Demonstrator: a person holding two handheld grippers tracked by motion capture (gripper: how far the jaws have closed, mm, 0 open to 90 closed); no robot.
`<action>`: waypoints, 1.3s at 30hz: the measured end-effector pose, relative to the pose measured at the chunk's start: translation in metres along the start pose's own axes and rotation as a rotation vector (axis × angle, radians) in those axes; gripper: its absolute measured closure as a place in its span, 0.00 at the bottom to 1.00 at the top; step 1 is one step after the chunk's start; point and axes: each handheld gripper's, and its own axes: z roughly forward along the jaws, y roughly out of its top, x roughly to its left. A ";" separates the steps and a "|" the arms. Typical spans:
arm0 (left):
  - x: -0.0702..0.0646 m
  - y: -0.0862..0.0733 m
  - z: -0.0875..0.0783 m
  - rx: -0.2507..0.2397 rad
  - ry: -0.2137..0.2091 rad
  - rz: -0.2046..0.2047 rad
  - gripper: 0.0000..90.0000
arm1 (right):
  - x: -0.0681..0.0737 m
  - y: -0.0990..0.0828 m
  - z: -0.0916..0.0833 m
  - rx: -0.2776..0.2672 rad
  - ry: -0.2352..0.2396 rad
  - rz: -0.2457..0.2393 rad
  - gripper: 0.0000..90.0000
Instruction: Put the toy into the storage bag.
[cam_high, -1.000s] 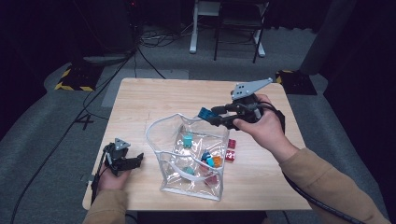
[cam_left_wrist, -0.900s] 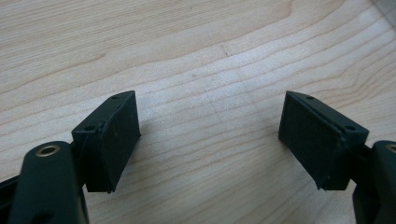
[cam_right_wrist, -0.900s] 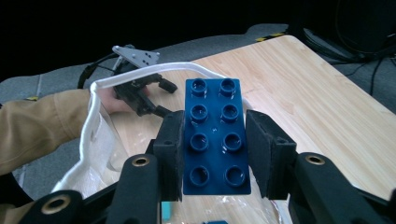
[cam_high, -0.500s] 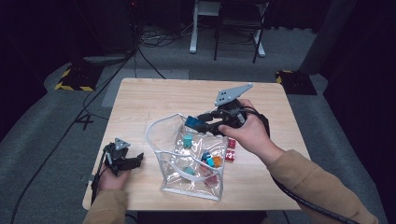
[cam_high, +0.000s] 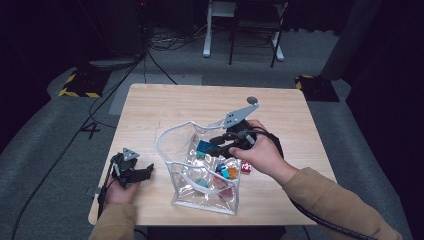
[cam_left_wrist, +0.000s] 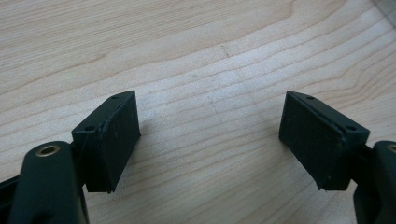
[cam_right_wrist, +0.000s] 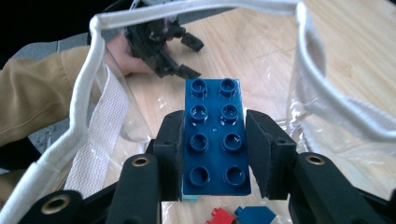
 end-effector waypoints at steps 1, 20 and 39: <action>0.000 0.000 0.000 0.000 0.000 0.000 0.23 | 0.001 -0.001 0.001 0.004 0.001 0.002 0.66; 0.000 0.000 0.000 0.000 0.000 0.000 0.23 | 0.006 -0.005 -0.031 -0.123 -0.026 0.021 0.43; 0.000 0.000 0.000 0.000 0.000 0.000 0.23 | -0.006 -0.041 -0.102 -0.218 -0.141 0.061 0.43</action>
